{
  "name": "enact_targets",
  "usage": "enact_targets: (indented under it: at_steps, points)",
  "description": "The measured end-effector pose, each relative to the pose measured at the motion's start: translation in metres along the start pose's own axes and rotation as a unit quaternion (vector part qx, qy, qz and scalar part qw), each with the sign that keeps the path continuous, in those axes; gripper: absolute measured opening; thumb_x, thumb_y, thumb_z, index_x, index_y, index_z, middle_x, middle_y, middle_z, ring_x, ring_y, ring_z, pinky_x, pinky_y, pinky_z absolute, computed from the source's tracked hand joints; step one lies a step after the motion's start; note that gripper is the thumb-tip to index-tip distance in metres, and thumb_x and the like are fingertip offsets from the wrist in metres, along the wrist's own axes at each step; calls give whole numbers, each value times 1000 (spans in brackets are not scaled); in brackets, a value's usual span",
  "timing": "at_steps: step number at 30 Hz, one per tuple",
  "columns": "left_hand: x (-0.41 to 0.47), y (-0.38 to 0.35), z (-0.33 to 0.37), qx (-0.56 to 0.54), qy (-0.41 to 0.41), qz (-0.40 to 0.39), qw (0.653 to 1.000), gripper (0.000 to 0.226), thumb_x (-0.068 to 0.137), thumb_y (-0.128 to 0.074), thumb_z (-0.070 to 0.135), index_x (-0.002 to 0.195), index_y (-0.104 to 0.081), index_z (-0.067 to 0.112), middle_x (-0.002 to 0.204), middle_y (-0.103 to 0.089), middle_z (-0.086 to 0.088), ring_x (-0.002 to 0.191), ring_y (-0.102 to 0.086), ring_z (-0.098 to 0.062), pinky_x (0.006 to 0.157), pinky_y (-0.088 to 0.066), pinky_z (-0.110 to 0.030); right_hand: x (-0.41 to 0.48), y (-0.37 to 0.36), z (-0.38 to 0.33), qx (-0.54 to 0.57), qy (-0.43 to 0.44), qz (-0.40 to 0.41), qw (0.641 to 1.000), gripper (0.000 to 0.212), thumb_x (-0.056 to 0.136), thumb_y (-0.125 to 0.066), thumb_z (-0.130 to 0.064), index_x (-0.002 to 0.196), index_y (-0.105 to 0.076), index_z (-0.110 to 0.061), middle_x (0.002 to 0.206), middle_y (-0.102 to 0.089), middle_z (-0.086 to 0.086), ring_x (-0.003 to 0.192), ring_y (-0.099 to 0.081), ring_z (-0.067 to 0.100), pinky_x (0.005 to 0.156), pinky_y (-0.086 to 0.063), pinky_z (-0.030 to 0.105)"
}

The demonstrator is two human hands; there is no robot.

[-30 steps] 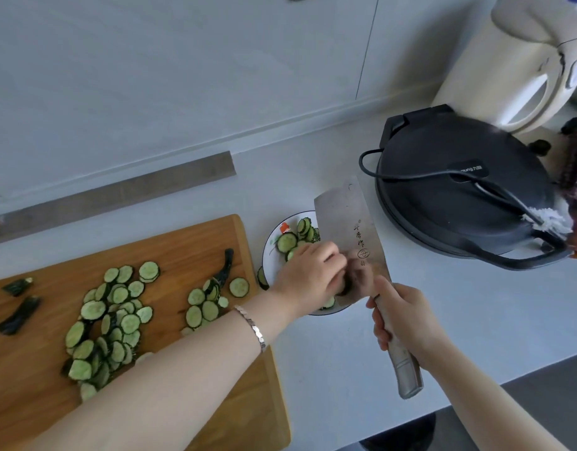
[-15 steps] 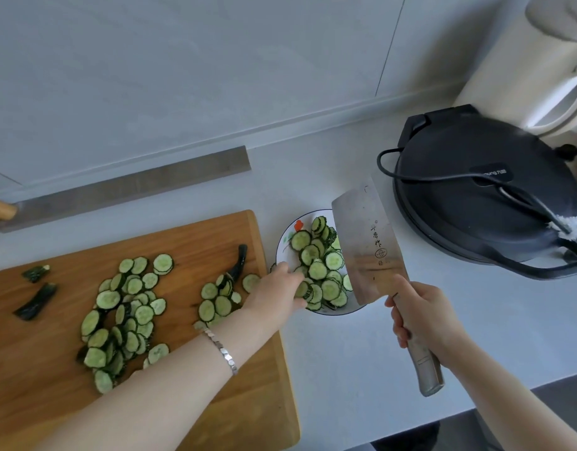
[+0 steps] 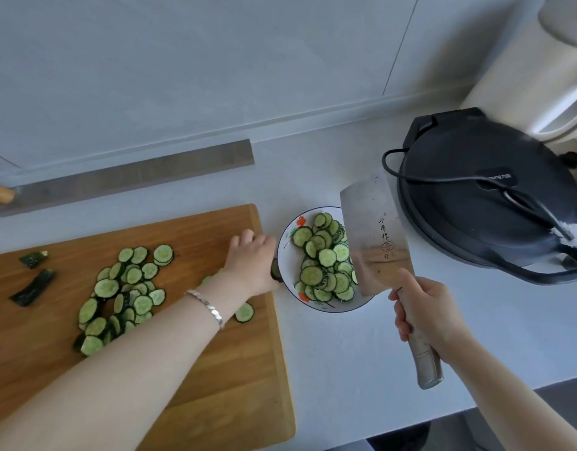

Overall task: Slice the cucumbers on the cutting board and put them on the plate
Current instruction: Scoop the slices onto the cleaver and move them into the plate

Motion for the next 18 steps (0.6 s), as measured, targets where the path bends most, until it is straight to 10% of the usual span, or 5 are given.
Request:
enact_targets:
  at_steps: [10,18]
  points:
    - [1,-15,17,-64,51,36,996,31,73,-64,37,102,-57,27,112,-47,6,108,-29,-26,85,-21,-35,-1,-14,5,-13,3,-22,1000,34,92,-47,-25,69,-53,-1,41,-44,6,33,-39,22,42,-39,28]
    - [6,-14,43,104,-9,-39,994,41,81,-54,15,120,-44,21,121,-46,-3,117,-31,-26,92,-23,-36,-1,-11,3,-15,0,-19,1000,33,90,-50,-24,68,-53,-1,42,-44,6,35,-40,22,41,-39,28]
Point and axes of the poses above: each hand's wrist, its own x-axis towards the middle knuckle, its own y-axis out of the back of the hand, z = x × y, the point moved 5 cm from there along x, towards the middle knuckle
